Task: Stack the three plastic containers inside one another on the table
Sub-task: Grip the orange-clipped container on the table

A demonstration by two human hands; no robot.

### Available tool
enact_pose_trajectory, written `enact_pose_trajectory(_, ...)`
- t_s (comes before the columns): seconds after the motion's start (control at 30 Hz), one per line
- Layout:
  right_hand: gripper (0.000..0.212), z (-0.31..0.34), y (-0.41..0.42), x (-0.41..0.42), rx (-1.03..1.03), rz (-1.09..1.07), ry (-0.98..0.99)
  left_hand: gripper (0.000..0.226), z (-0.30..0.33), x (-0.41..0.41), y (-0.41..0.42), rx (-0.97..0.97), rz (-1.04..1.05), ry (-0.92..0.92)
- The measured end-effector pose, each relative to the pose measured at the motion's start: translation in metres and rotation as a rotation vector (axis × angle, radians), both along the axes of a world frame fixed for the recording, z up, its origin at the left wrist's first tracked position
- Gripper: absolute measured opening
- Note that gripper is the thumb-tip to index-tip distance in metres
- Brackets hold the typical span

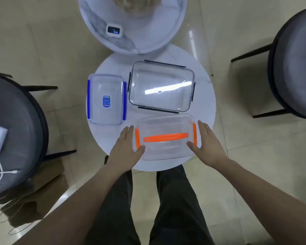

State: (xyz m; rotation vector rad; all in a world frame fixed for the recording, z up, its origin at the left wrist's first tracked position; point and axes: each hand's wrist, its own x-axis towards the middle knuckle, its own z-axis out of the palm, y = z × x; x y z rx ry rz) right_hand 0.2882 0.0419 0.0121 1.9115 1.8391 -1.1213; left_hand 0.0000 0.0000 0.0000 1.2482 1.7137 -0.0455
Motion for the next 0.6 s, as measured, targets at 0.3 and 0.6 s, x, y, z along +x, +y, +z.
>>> enact_pose_trajectory(0.3, 0.098, -0.043, 0.007, -0.009, -0.081, -0.210, 0.145, 0.080, -0.040, 0.011, 0.001, -0.020, 0.223, -0.072)
enact_pose_trajectory(0.6, 0.107, -0.069, -0.001, -0.019, -0.118, -0.437, 0.193, 0.112, -0.056, 0.030, 0.006, -0.129, 0.369, -0.236)
